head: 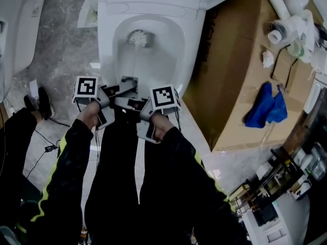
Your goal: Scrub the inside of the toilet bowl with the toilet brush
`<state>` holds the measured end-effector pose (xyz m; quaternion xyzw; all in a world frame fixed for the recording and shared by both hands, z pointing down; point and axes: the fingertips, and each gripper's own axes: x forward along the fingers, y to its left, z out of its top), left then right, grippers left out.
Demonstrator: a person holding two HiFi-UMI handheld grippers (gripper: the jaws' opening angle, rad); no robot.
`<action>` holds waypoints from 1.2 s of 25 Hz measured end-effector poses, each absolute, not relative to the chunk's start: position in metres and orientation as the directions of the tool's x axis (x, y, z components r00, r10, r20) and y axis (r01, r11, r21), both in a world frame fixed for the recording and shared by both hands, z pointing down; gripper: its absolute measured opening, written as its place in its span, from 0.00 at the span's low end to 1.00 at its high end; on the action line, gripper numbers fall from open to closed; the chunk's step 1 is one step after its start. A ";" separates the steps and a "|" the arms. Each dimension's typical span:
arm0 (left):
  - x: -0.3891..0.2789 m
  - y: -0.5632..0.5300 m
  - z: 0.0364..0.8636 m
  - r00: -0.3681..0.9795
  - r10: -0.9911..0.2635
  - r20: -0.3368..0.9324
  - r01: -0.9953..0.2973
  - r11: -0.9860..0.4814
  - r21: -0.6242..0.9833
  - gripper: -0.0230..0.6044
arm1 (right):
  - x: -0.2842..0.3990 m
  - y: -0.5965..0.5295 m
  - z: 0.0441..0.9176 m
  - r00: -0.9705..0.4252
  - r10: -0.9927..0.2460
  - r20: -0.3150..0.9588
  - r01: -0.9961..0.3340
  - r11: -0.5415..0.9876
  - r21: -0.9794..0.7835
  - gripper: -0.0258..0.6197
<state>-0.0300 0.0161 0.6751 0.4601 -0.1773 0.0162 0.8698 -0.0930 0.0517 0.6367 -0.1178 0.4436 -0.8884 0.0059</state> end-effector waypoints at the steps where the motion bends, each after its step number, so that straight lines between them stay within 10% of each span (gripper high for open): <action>1: -0.029 0.014 0.676 0.937 -0.135 0.321 -0.190 0.573 0.797 0.45 | -0.092 0.050 0.637 -0.971 -0.120 0.206 -0.094 -0.603 -0.792 0.36; 30: 0.011 0.014 0.655 0.961 -0.127 0.245 -0.132 0.568 0.812 0.45 | -0.055 0.050 0.621 -0.944 -0.156 0.291 -0.147 -0.591 -0.793 0.36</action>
